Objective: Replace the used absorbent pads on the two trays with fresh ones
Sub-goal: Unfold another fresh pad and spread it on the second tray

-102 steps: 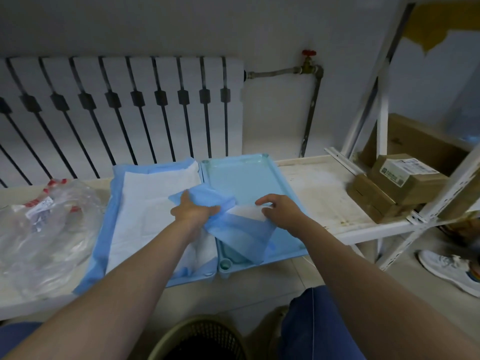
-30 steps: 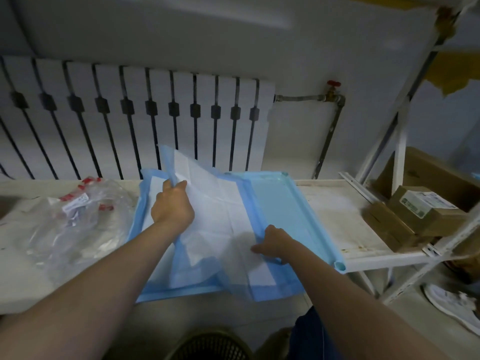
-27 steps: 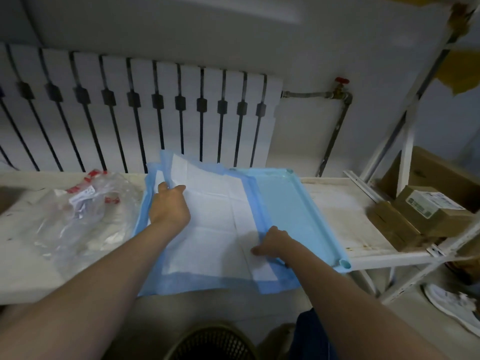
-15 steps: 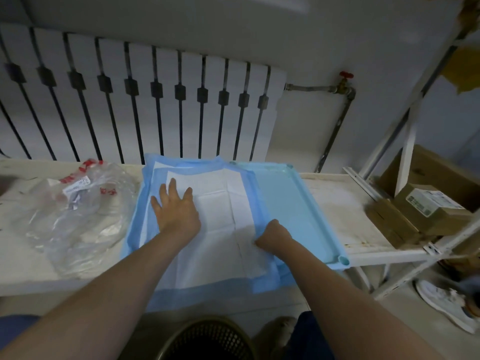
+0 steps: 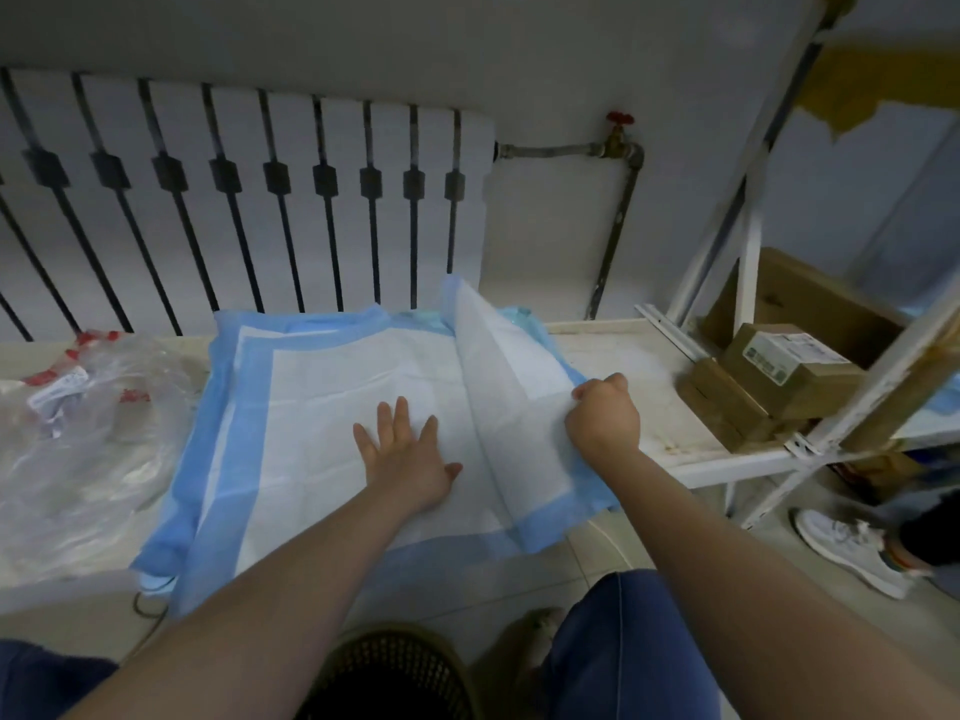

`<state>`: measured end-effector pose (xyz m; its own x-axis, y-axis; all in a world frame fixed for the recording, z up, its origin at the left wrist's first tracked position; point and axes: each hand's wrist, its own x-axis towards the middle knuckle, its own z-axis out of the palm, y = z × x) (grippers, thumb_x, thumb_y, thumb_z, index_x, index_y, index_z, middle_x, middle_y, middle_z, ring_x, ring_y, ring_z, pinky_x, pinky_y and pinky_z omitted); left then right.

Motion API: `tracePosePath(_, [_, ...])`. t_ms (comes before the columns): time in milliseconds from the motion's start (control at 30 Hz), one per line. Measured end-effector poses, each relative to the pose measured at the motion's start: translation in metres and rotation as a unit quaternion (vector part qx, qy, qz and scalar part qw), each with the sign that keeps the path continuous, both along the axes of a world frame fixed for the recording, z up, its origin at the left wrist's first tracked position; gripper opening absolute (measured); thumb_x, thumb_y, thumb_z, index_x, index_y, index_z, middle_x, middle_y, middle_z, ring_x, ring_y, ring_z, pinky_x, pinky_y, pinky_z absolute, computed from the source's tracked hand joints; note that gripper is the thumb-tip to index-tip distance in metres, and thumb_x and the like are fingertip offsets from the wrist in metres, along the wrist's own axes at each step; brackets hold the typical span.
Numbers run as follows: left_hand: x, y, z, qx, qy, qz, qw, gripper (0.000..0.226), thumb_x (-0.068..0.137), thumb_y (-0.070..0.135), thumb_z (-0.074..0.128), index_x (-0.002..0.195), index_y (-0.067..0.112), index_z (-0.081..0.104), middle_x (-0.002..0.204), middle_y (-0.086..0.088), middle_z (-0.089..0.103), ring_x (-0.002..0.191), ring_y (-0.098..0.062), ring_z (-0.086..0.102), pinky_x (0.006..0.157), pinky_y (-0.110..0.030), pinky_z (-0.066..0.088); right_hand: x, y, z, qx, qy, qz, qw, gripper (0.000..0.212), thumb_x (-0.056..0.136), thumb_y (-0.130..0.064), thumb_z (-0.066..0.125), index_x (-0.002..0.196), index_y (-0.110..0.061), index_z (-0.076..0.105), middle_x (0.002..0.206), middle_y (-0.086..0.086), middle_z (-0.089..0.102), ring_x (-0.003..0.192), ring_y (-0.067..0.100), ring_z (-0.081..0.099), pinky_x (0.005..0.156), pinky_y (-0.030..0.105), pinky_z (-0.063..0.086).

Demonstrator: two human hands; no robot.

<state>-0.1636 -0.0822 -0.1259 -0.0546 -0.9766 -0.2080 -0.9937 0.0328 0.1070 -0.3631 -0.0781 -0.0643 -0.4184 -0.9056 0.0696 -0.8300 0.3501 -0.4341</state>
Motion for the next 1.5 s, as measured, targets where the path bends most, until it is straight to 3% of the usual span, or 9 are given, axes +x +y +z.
tracePosePath(67, [-0.001,0.000,0.000,-0.006,-0.013,-0.001,1.000,0.078,0.092,0.059,0.039,0.153,0.026,0.003,0.156,-0.010,-0.026,0.142,-0.032,-0.027,0.113,-0.059,-0.012,-0.017,0.004,0.004,0.033,0.008,-0.037,0.999,0.020,0.090,-0.006,0.046,0.105,0.001,0.057,0.131,0.015,0.033,0.076,0.033,0.051,0.071,0.036,0.042])
tracePosePath(167, [0.000,-0.001,0.002,-0.010,-0.030,-0.004,0.999,0.079,0.092,0.057,0.041,0.153,0.026,0.003,0.156,-0.009,-0.026,0.142,-0.032,-0.026,0.113,-0.059,-0.011,-0.034,0.007,0.000,0.064,0.013,-0.080,0.995,0.027,0.090,-0.009,0.047,0.114,0.002,0.052,0.133,0.015,0.029,0.101,0.035,0.051,0.075,0.036,0.039])
tracePosePath(367, [-0.002,0.001,0.000,-0.009,-0.040,0.001,0.999,0.076,0.093,0.056,0.040,0.153,0.027,0.002,0.156,-0.008,-0.026,0.142,-0.031,-0.026,0.113,-0.059,-0.012,-0.028,0.007,-0.021,0.078,0.148,-0.073,0.983,0.062,0.084,-0.022,0.050,0.141,-0.010,0.030,0.147,0.013,0.017,0.133,0.034,0.022,0.110,0.050,0.021])
tracePosePath(467, [-0.002,0.003,-0.002,-0.012,-0.040,0.000,0.999,0.076,0.094,0.057,0.038,0.153,0.027,0.002,0.157,-0.007,-0.025,0.143,-0.031,-0.026,0.113,-0.058,-0.012,-0.020,0.008,-0.030,0.044,0.232,0.017,0.972,0.061,0.088,-0.034,0.050,0.142,-0.015,0.031,0.157,0.011,0.005,0.143,0.034,0.007,0.116,0.055,0.003])
tracePosePath(700, [0.001,0.008,0.002,-0.017,-0.028,0.004,0.999,0.074,0.094,0.058,0.036,0.153,0.026,0.004,0.158,-0.006,-0.022,0.143,-0.030,-0.025,0.113,-0.057,-0.013,0.013,0.020,-0.041,0.117,0.113,0.358,0.919,0.094,0.082,-0.067,0.053,0.151,-0.013,0.018,0.160,0.008,0.008,0.147,0.027,0.005,0.119,0.039,0.008])
tracePosePath(900, [0.000,0.010,0.010,-0.030,-0.013,-0.002,0.999,0.070,0.096,0.055,0.035,0.153,0.026,0.005,0.159,-0.003,-0.018,0.145,-0.029,-0.021,0.115,-0.055,-0.010,0.033,0.050,-0.059,0.247,0.180,0.415,0.857,0.127,0.070,-0.059,0.072,0.150,-0.015,-0.016,0.159,0.006,-0.017,0.147,0.026,-0.015,0.119,0.046,-0.004])
tracePosePath(1100, [0.015,0.012,0.006,0.037,0.080,0.046,0.995,0.067,0.096,0.056,0.031,0.153,0.026,0.012,0.160,0.004,-0.014,0.147,-0.026,-0.014,0.117,-0.052,0.001,0.042,0.060,-0.055,0.183,0.176,0.359,0.898,0.072,0.096,-0.037,0.049,0.148,0.001,0.016,0.155,0.017,0.018,0.144,0.033,0.014,0.119,0.040,0.017])
tracePosePath(1233, [0.019,0.012,0.011,0.023,0.116,0.040,0.992,0.060,0.099,0.052,0.023,0.152,0.026,0.015,0.160,0.005,-0.011,0.147,-0.024,-0.011,0.118,-0.050,0.002,0.047,0.054,-0.041,0.120,0.169,0.268,0.941,0.027,0.095,-0.016,0.043,0.117,-0.004,0.055,0.119,0.014,0.057,0.114,0.030,0.051,0.091,0.031,0.041])
tracePosePath(1500, [0.022,0.005,0.036,0.033,0.258,0.066,0.963,0.060,0.102,0.044,0.009,0.151,0.012,0.021,0.159,-0.008,0.015,0.145,-0.029,0.015,0.119,-0.045,0.013,0.073,0.053,-0.007,-0.002,-0.053,0.180,0.982,0.039,0.104,-0.023,0.028,0.129,-0.008,0.053,0.132,0.012,0.057,0.121,0.028,0.051,0.100,0.028,0.036])
